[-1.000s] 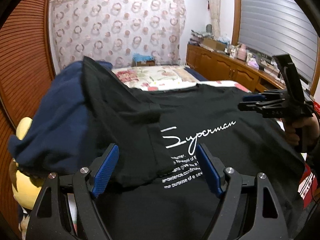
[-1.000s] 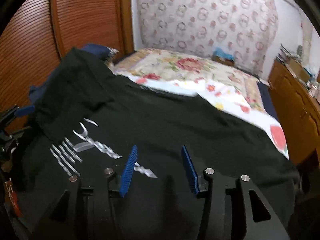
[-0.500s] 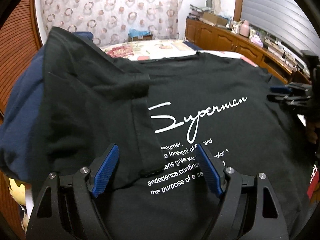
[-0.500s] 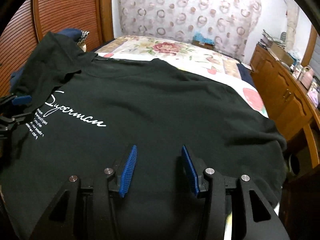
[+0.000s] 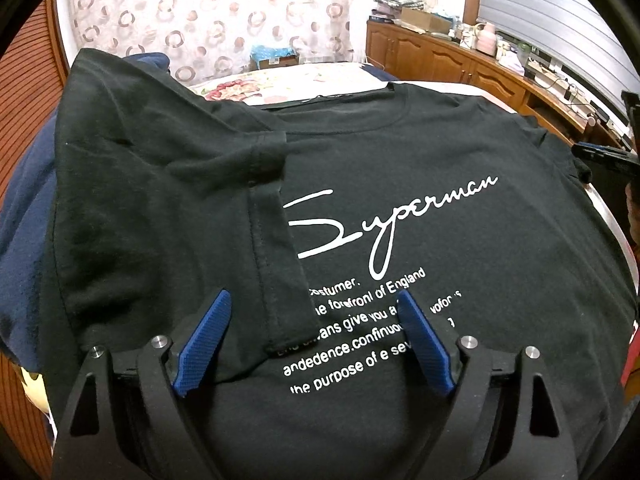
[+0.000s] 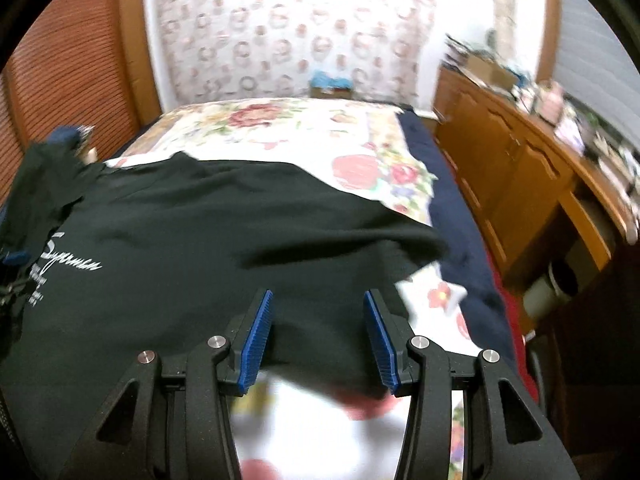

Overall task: Fold small clothes
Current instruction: 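Grasp the opposite T-shirt side edge with the right gripper, then fold the held side inward over the print and open the right gripper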

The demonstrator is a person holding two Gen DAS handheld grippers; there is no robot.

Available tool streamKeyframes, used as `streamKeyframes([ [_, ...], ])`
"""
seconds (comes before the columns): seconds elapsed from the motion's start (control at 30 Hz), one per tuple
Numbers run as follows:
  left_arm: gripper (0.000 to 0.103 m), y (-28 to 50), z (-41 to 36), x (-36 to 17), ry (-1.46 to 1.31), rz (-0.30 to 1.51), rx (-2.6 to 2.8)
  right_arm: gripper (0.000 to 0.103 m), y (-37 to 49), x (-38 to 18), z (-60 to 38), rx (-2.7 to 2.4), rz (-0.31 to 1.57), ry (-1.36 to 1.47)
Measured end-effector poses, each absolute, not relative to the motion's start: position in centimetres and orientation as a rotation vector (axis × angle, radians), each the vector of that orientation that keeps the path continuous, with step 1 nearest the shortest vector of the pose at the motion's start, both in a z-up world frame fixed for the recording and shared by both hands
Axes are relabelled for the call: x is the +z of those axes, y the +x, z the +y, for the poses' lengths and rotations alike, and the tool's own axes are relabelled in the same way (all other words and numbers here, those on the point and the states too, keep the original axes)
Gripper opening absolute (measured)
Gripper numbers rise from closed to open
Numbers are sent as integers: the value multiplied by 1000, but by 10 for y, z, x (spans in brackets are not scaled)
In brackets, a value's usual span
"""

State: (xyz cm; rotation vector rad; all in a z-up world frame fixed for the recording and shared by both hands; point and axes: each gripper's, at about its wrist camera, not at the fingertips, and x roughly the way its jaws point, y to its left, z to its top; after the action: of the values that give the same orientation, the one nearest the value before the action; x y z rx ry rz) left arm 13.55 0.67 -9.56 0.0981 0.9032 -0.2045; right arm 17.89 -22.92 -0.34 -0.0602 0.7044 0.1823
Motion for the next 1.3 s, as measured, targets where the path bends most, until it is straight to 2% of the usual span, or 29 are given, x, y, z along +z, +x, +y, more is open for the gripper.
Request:
streamKeyframes([
  [0.03, 94, 137, 6, -96, 99, 909, -205, 49, 184, -5, -233, 169, 716, -49],
  [0.43, 95, 137, 7, -97, 98, 912, -200, 48, 231, -26, -230, 171, 795, 47],
  [0.53, 95, 137, 7, -97, 96, 912, -195, 35, 239, -25, -221, 181, 782, 7],
  [0.6, 95, 137, 7, -97, 96, 911, -194, 13, 236, -26, -225, 171, 765, -30],
  [0.63, 95, 138, 7, -97, 97, 910, -191, 8, 236, -27, -224, 188, 763, -40],
  [1.1, 95, 102, -5, -33, -18, 587, -187, 5, 199, -6, -216, 274, 578, -70],
  [1.3, 95, 103, -8, -25, -25, 557, -210, 5, 182, -6, -188, 374, 554, -111],
])
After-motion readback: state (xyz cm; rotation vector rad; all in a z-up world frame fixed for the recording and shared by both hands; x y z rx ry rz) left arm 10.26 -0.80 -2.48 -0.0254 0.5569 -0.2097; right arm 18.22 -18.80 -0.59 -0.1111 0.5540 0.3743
